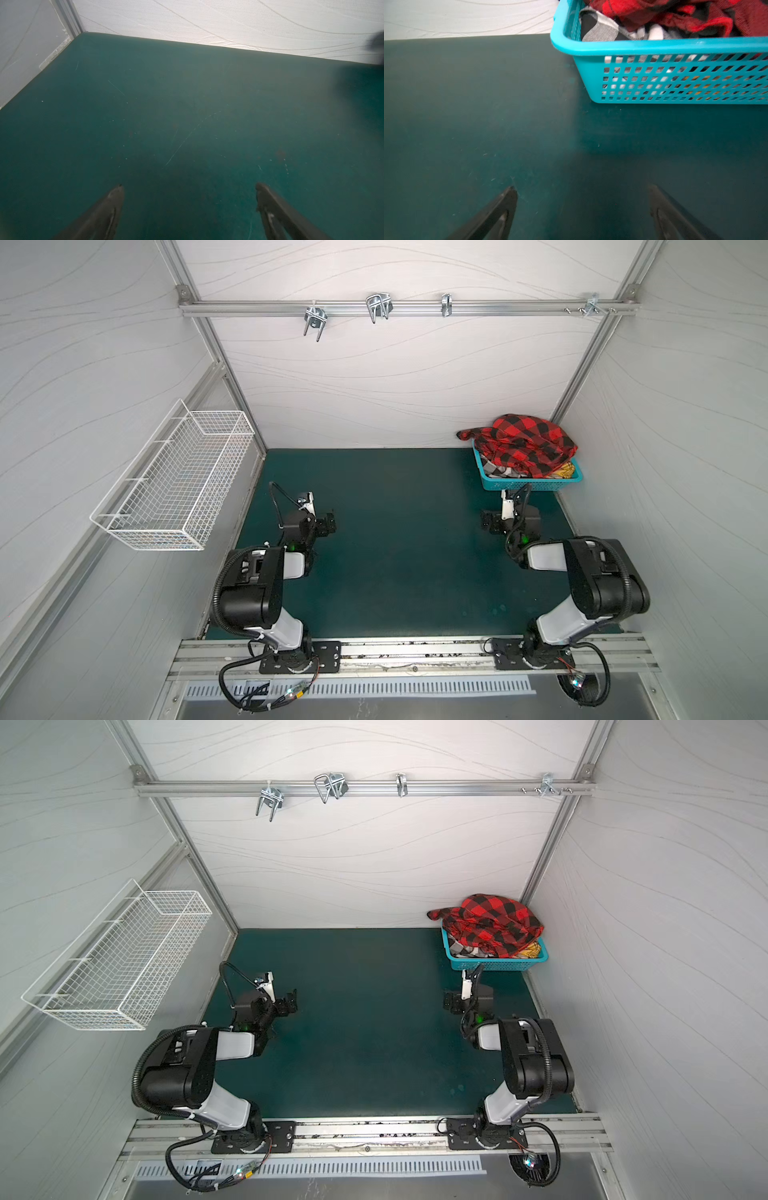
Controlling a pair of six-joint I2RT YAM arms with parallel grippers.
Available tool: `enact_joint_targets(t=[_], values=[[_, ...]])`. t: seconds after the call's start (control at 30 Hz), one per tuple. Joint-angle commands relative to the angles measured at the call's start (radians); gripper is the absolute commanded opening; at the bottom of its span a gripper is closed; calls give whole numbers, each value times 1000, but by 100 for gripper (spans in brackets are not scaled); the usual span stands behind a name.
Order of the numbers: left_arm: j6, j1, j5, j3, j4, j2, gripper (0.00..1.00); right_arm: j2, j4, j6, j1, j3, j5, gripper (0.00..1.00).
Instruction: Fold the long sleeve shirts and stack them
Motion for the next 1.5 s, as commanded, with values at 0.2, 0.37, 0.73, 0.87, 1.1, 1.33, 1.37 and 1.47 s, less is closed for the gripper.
enact_joint_targets(t=[0.2, 0.37, 0.73, 0.87, 1.1, 1.33, 1.37, 1.47], values=[[6, 0, 4, 21, -19, -17, 100, -18, 19, -16, 8, -12, -3, 99], [7, 0, 4, 22, -20, -17, 100, -17, 12, -16, 5, -9, -7, 99], [7, 0, 4, 26, -20, -13, 100, -19, 17, -15, 5, -11, -8, 99], [7, 0, 4, 25, -24, -16, 100, -20, 17, -15, 5, -13, -8, 99], [-216, -17, -348, 496, -803, -140, 99, -192, -1122, 304, -5, 659, 298, 99], [-497, -191, -124, 846, -1213, -143, 92, -57, -1487, 579, -135, 1046, 71, 99], [-475, -247, -138, 848, -1219, -152, 93, -19, -1529, 564, -133, 1106, 75, 99], [-417, -390, -215, 834, -1257, -175, 94, 133, -1656, 515, -136, 1315, 81, 97]])
